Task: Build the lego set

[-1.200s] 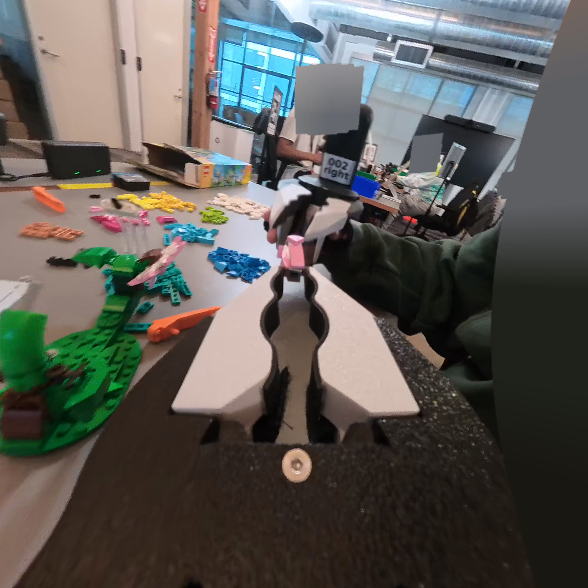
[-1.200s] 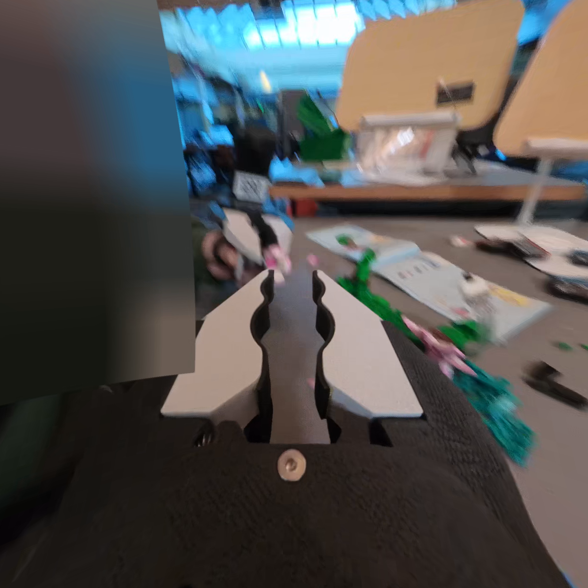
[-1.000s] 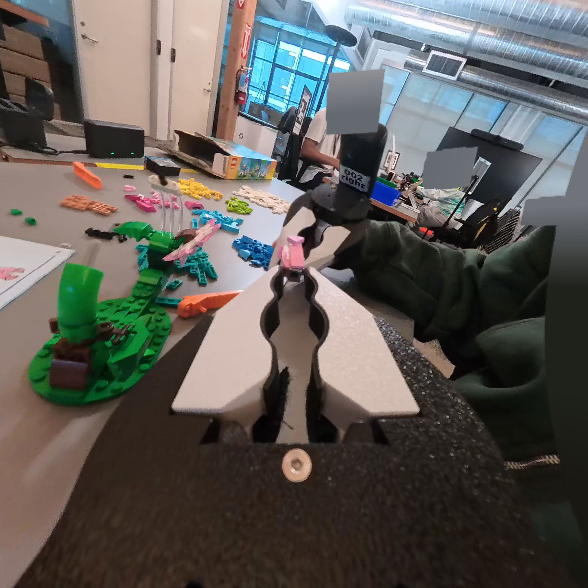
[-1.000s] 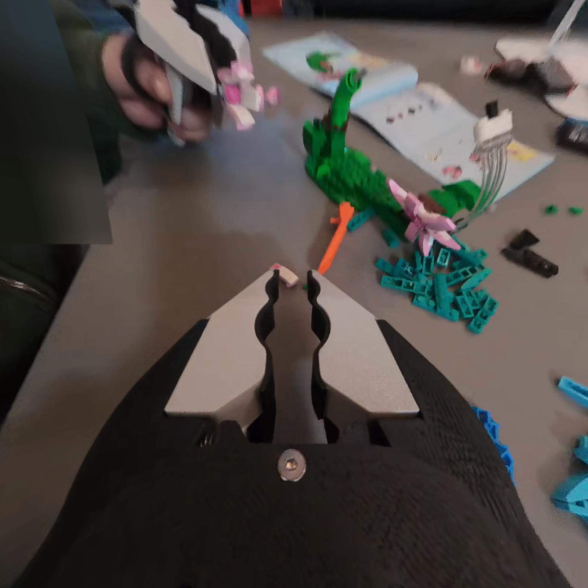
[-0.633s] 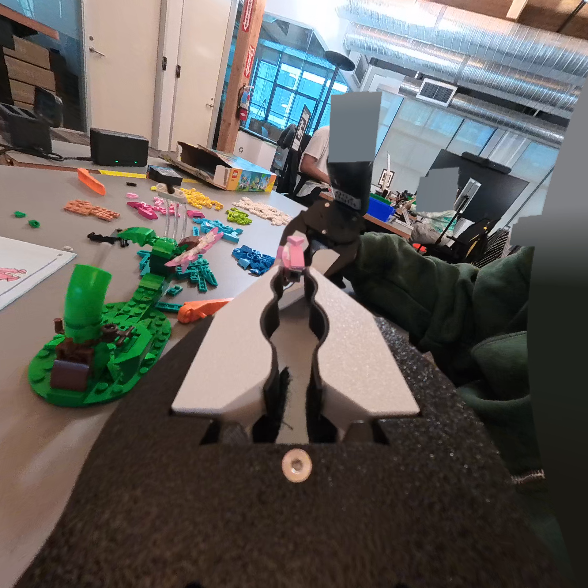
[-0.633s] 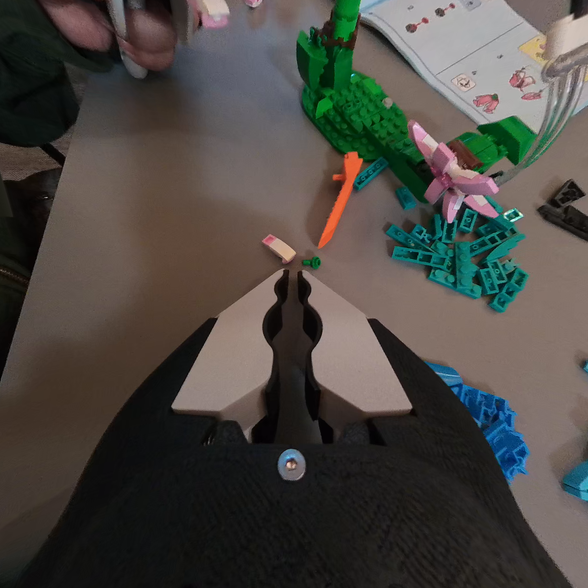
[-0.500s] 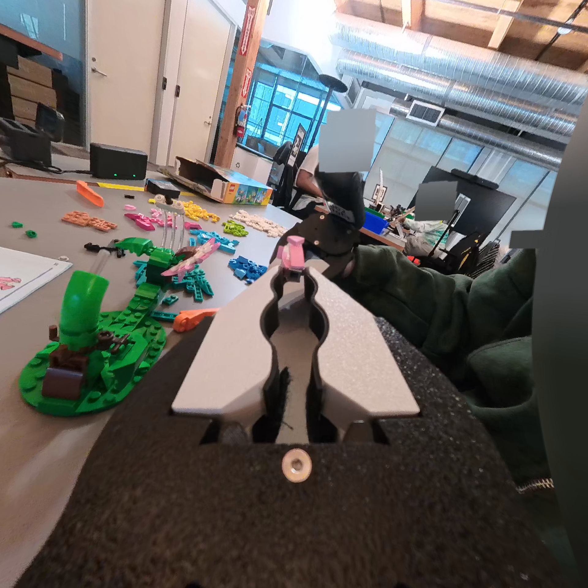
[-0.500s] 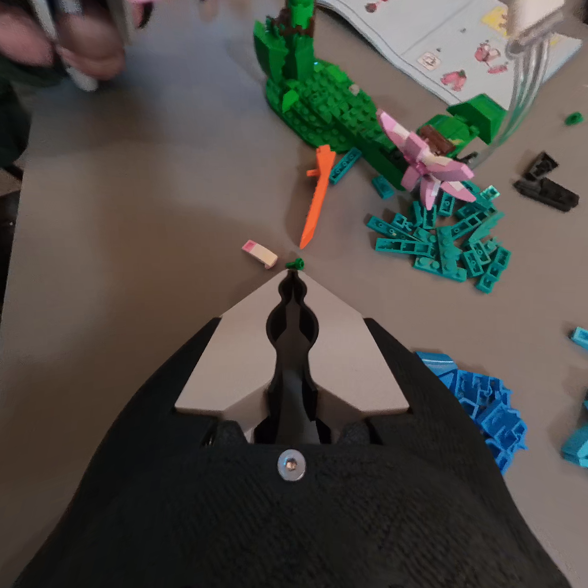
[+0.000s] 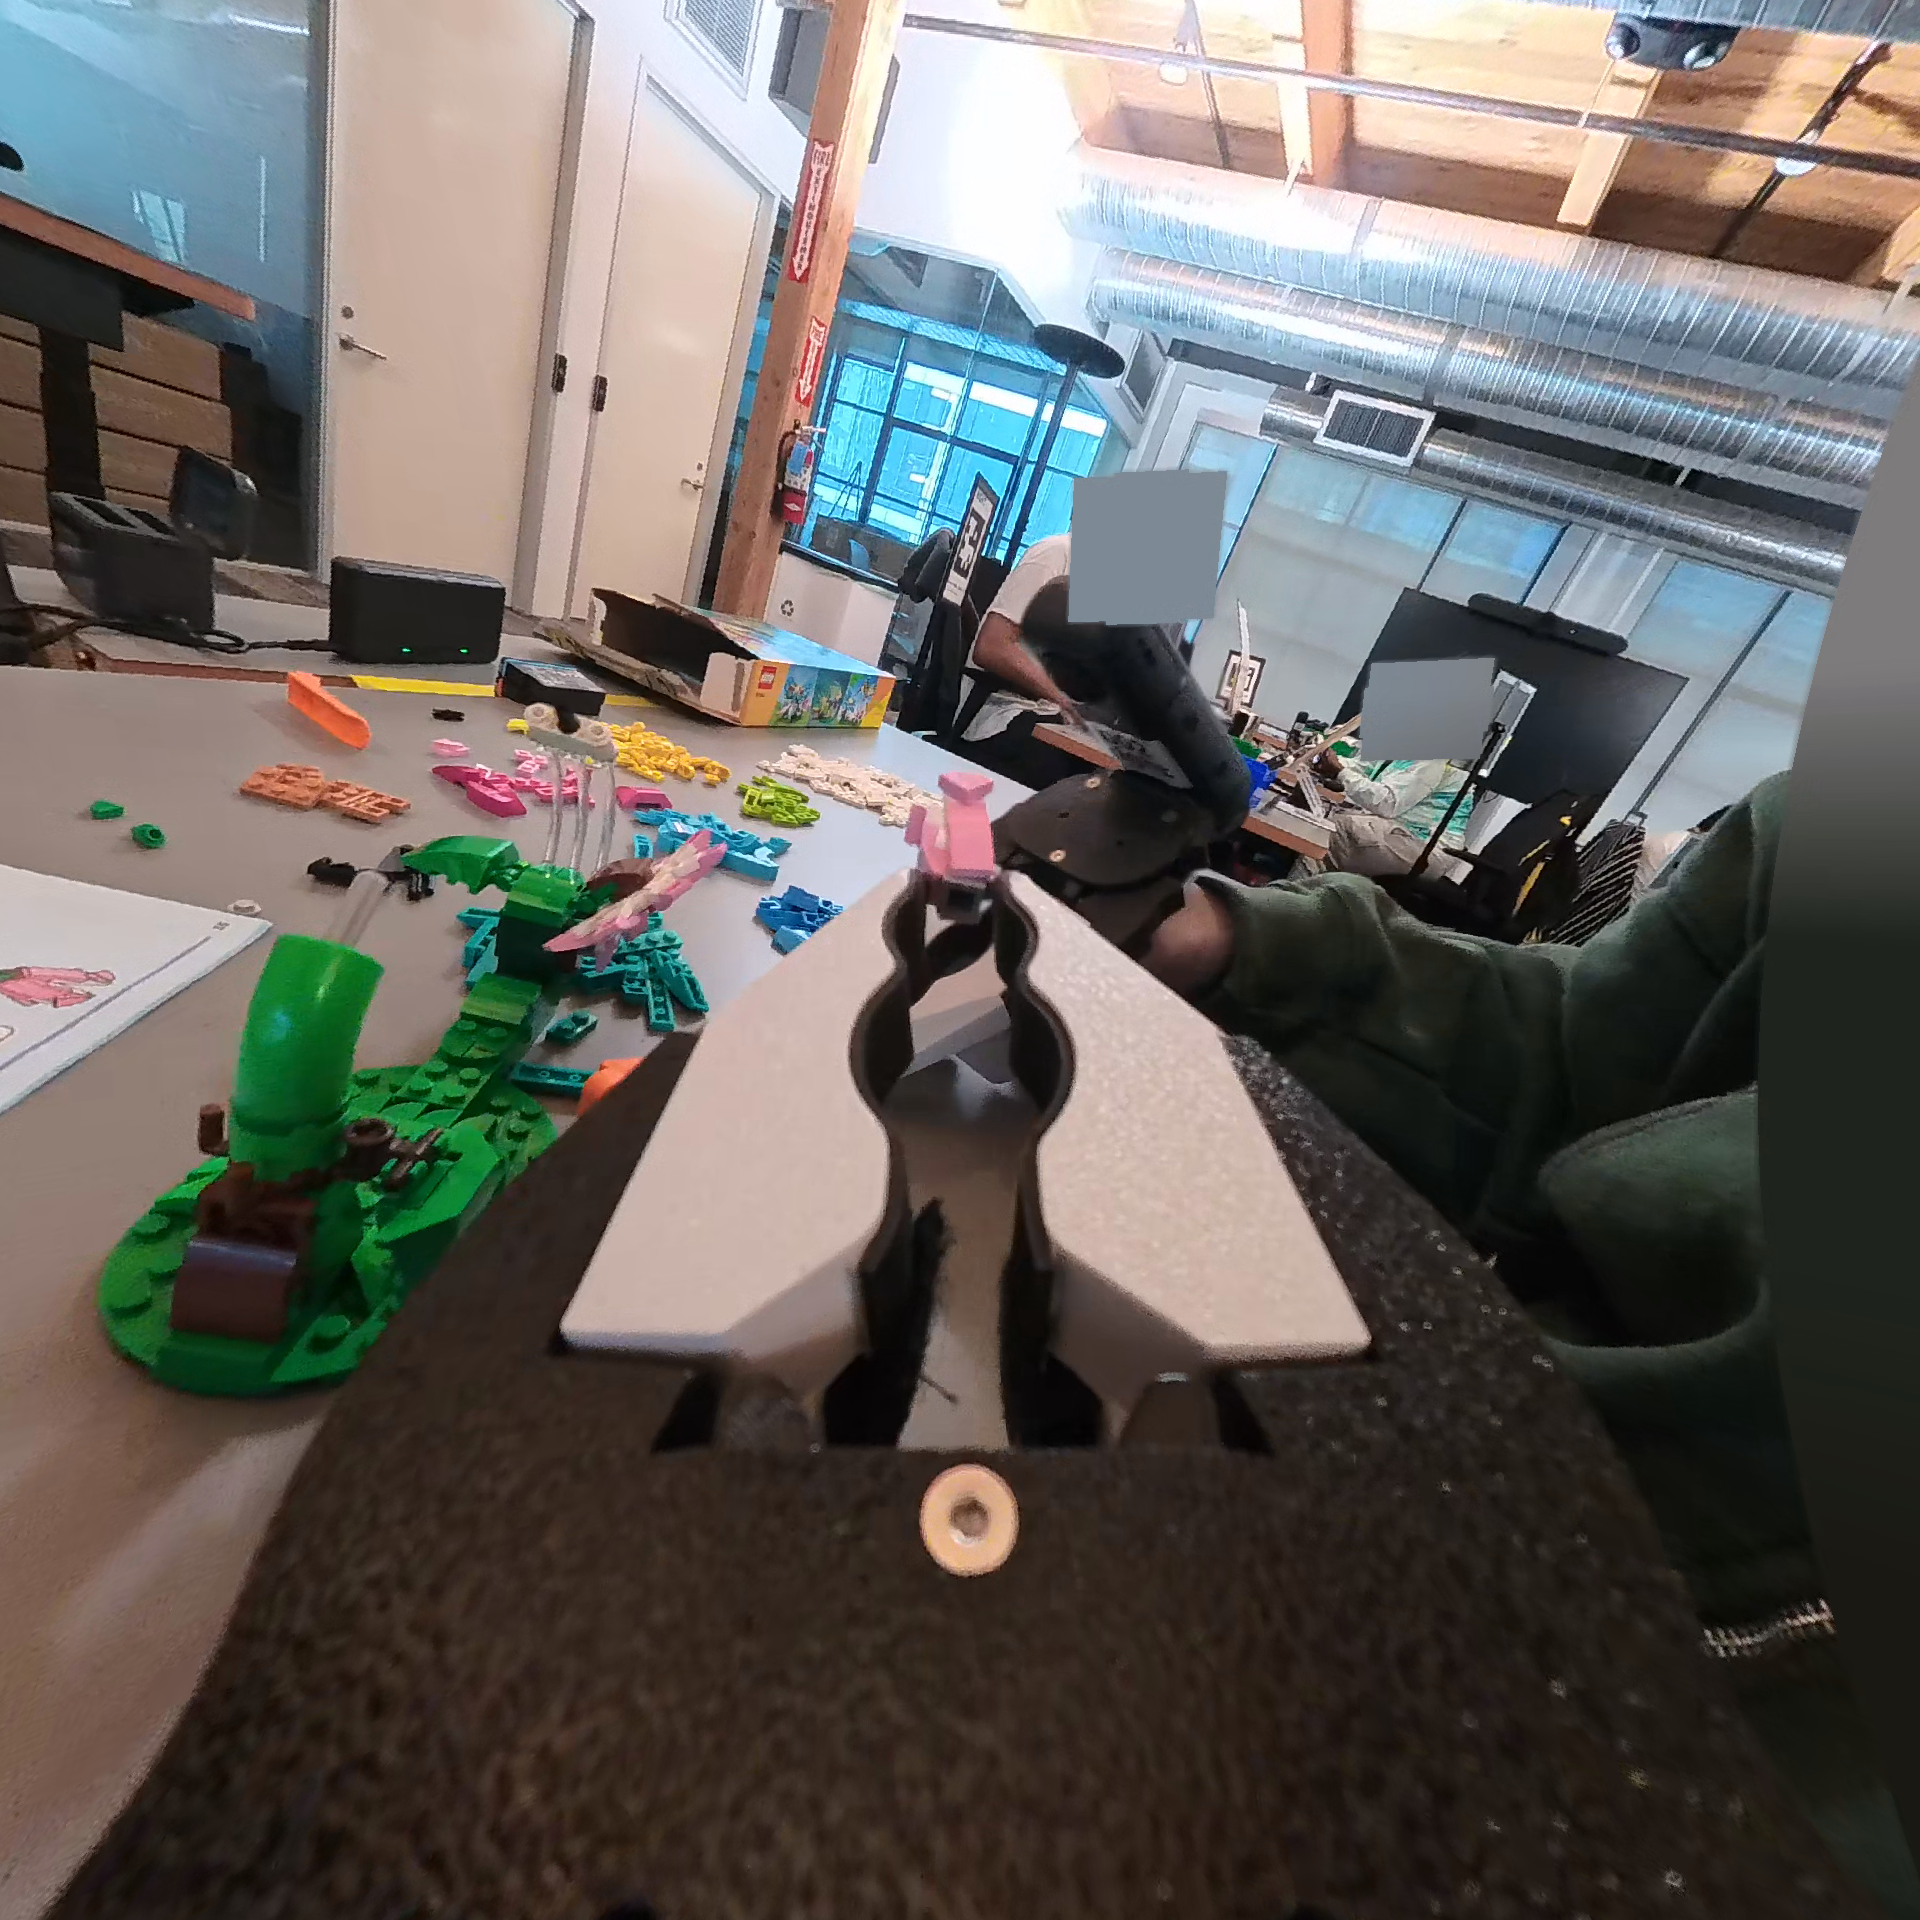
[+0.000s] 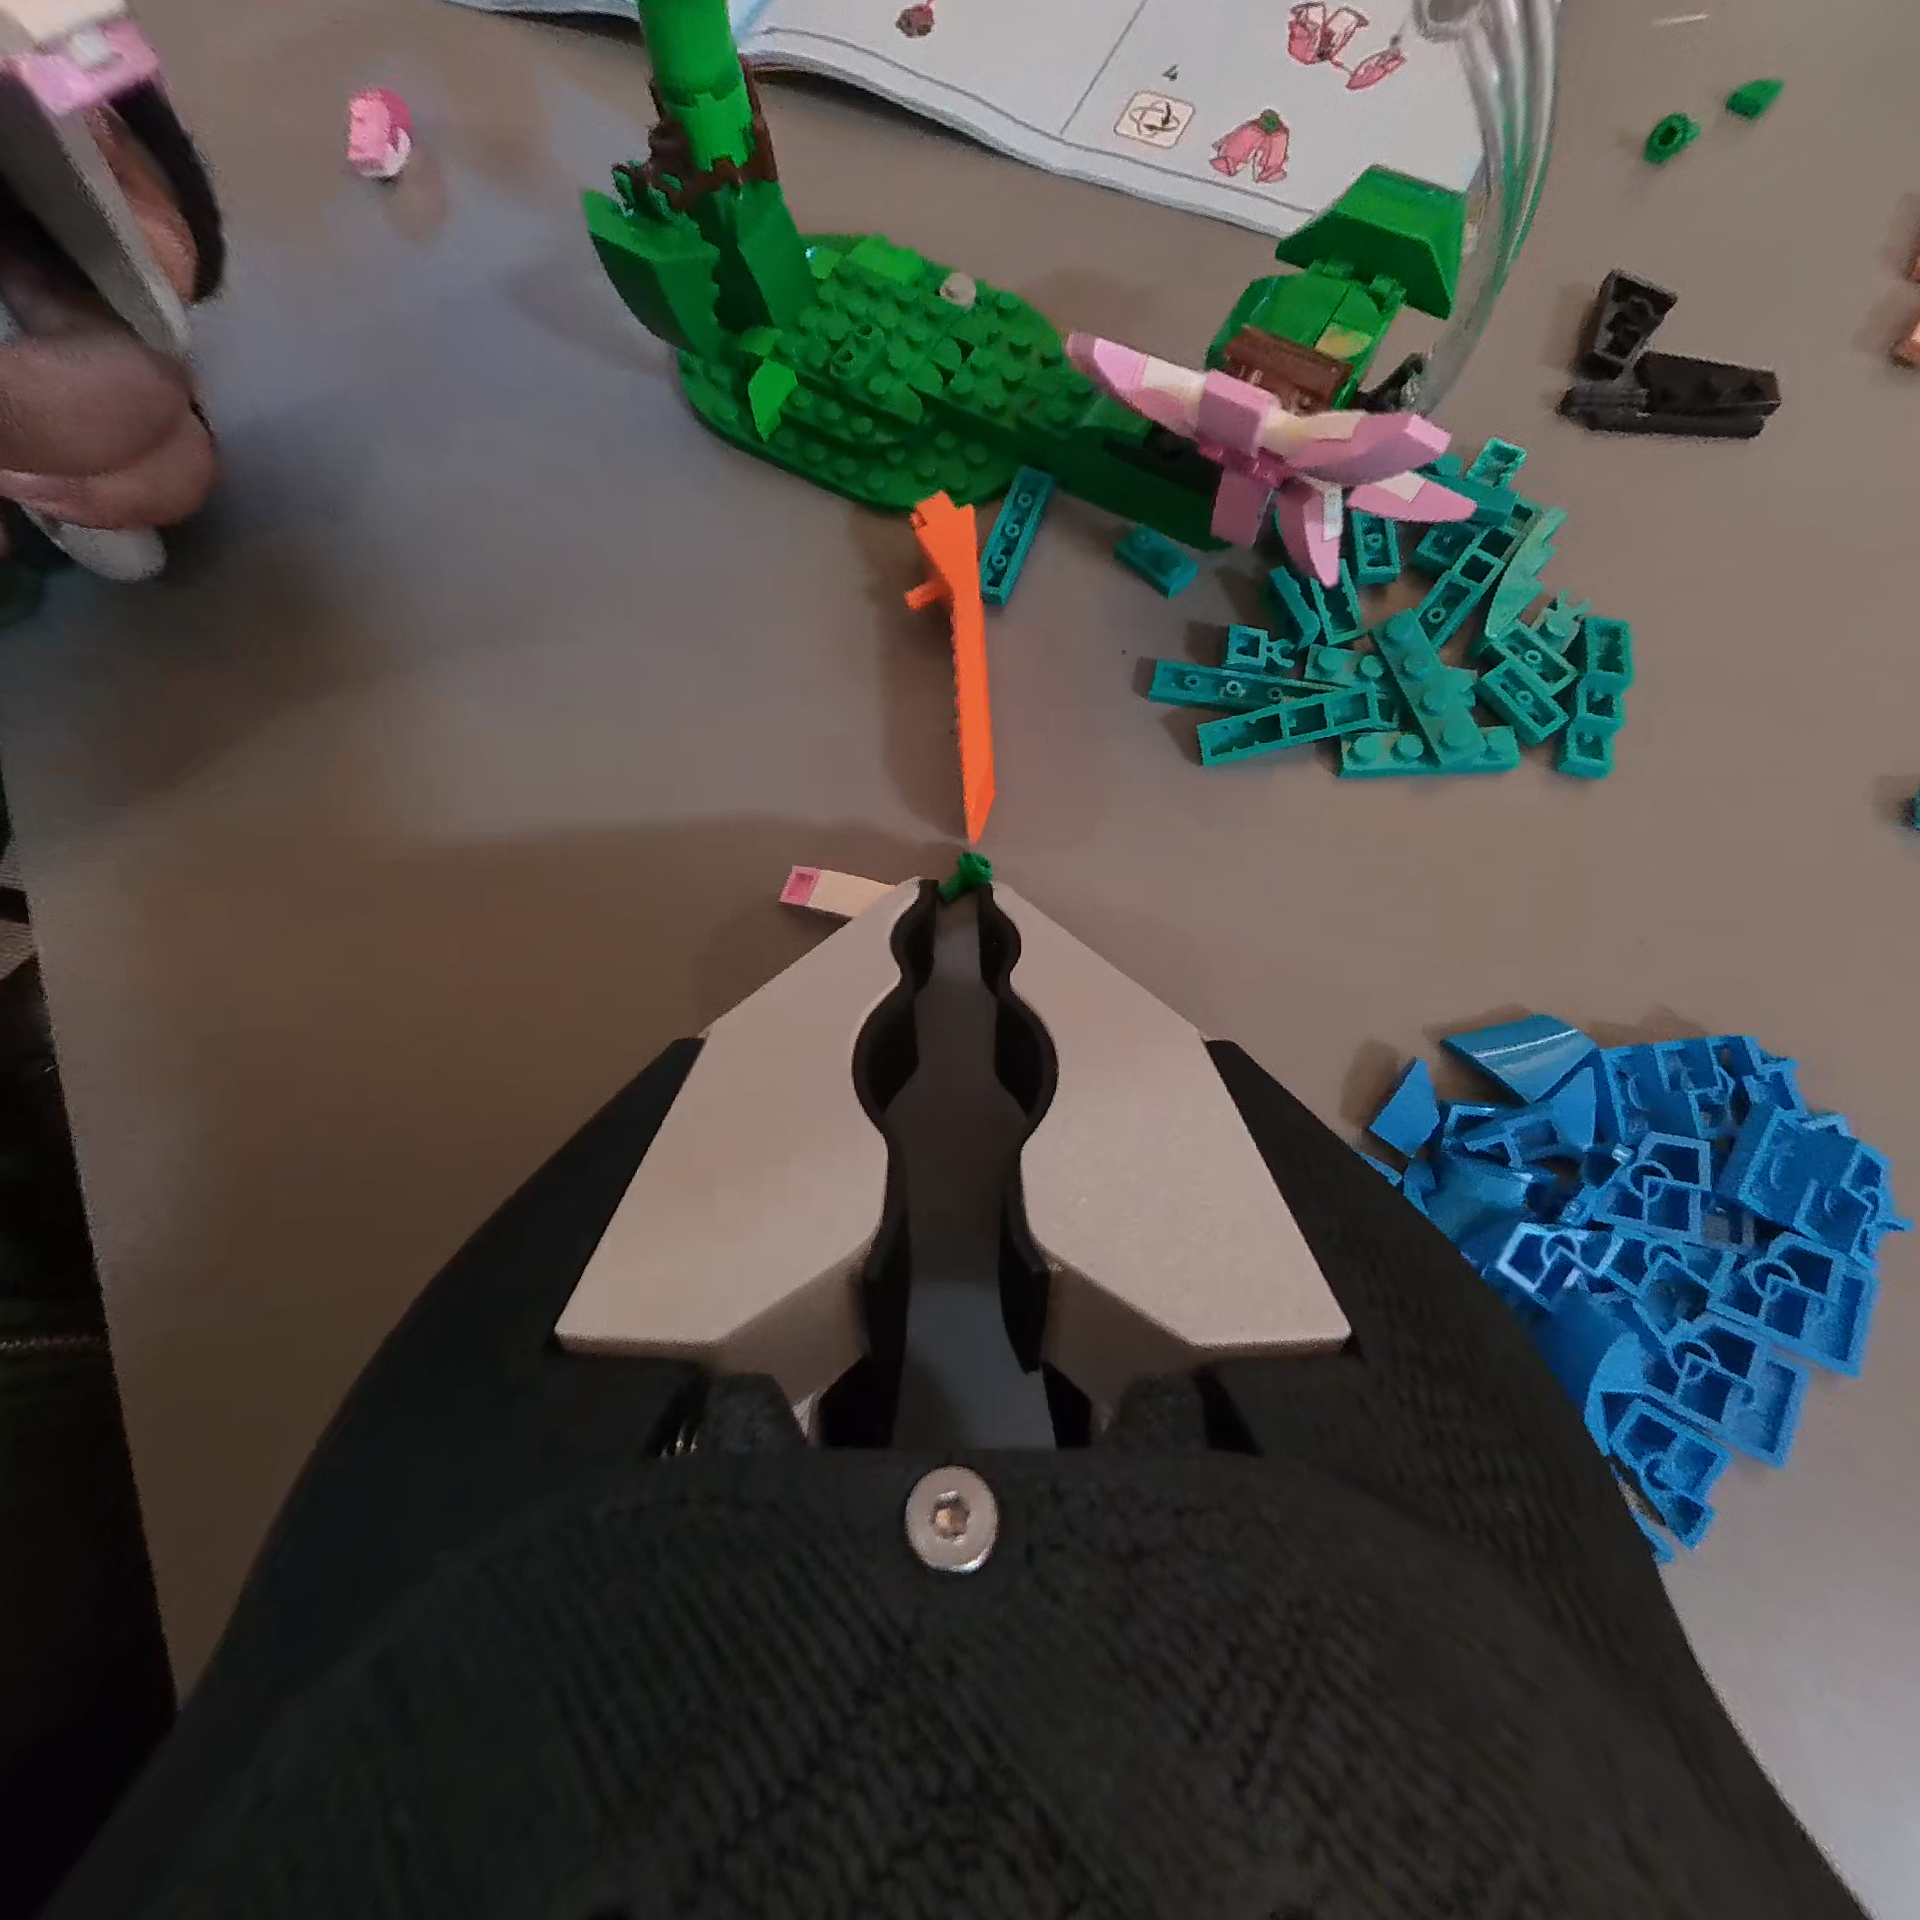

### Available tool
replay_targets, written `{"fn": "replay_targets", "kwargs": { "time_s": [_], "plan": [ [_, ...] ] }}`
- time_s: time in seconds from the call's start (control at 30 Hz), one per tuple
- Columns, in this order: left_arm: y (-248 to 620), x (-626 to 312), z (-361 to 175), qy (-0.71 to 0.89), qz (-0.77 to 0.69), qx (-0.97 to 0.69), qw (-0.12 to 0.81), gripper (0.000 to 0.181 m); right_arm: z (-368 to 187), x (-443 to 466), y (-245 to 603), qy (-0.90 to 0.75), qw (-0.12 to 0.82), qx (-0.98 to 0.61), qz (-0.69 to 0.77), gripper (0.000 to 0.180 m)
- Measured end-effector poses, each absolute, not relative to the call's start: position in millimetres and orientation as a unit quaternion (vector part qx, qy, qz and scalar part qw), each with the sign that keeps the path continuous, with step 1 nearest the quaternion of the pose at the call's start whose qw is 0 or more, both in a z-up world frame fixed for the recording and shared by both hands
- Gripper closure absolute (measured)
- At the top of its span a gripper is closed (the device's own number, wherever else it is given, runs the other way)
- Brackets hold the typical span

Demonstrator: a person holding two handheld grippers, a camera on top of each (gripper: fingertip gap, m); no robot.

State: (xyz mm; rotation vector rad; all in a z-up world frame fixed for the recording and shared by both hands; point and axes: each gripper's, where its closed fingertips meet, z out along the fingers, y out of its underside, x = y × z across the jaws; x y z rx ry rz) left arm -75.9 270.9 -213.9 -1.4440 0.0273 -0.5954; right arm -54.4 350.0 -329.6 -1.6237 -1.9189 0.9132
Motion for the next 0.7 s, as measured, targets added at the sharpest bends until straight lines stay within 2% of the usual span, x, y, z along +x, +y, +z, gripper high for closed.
{"fn": "replay_targets", "kwargs": {
  "time_s": [0.37, 0.47, 0.57, 0.7],
  "plan": [
    [275.2, -83.6, -220.9, -0.023, -0.251, -0.662, 0.706, 0.171, -327.8, -60.5, 350.6, -0.728, 0.297, -0.54, 0.299, 0.179],
    [276.4, -87.1, -221.6, -0.042, -0.253, -0.661, 0.705, 0.171, -309.2, -62.9, 351.7, -0.735, 0.357, -0.495, 0.295, 0.179],
    [277.1, -87.4, -218.1, -0.064, -0.279, -0.646, 0.708, 0.171, -269.2, -67.7, 343.8, -0.744, 0.456, -0.394, 0.289, 0.179],
    [276.1, -85.2, -208.8, -0.076, -0.313, -0.609, 0.725, 0.171, -216.8, -72.9, 322.8, -0.757, 0.59, -0.211, 0.187, 0.179]
  ]
}}
